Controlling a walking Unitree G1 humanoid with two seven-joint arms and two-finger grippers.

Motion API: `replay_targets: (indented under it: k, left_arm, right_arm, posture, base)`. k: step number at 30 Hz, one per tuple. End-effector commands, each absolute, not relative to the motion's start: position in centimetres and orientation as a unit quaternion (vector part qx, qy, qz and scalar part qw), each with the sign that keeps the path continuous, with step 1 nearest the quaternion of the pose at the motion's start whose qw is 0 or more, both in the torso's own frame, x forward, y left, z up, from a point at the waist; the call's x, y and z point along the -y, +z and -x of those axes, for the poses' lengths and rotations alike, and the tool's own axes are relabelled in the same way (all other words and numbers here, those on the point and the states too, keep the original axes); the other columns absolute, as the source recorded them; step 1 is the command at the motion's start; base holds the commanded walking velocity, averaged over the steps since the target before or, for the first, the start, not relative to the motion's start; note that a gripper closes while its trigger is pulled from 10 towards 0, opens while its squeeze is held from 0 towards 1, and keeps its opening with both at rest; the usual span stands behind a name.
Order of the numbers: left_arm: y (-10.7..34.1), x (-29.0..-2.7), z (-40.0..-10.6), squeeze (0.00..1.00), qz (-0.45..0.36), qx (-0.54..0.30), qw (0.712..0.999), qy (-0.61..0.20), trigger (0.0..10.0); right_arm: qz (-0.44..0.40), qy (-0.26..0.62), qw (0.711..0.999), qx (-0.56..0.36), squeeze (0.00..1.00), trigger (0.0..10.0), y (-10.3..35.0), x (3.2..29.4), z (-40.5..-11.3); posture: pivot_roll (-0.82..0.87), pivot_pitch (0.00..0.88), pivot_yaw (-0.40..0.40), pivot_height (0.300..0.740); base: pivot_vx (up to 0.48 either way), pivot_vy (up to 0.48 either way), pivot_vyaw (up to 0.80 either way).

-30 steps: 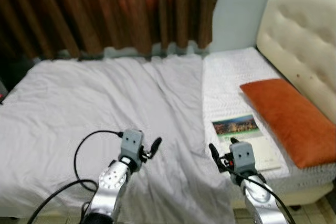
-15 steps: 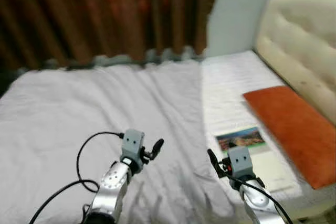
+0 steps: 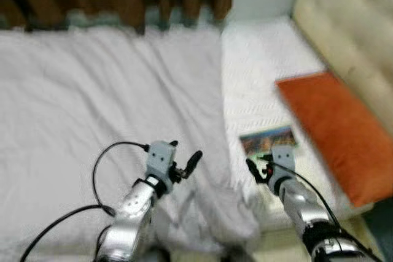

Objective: Clean up the room

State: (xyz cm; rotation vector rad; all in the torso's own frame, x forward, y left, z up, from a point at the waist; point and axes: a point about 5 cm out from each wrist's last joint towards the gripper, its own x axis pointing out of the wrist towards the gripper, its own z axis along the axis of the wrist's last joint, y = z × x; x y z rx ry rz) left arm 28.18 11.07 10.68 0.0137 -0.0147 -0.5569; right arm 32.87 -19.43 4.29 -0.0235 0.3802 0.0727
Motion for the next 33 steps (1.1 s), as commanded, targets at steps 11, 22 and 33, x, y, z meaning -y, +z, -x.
replay_targets:
  k: [11,22,33]
  left_arm:
    - [14.6,-14.0,-24.6,0.00,-0.014,0.013,0.968,-0.251,10.0]
    - [15.1,-13.4,-22.0,0.00,0.008,-0.012,0.970,-0.244,10.0]
    - [15.0,-14.2,-20.0,0.00,0.004,-0.047,0.973,-0.227,10.0]
  right_arm:
    - [-0.054,-0.002,0.985,-0.161,1.00,10.0,5.4,18.9,-34.2]
    - [-0.116,0.071,0.987,-0.084,0.00,10.0,8.5,15.0,-36.2]
    - [-0.185,0.112,0.962,-0.170,0.00,10.0,5.7,10.8,-34.8]
  posture:
    - [0.12,0.690,0.025,0.740]
    - [0.14,0.686,0.005,0.740]
    - [0.20,0.711,0.015,0.740]
  base:
    - [0.000,0.000,0.00]
    - [0.000,0.000,0.00]
    - [0.000,0.000,0.00]
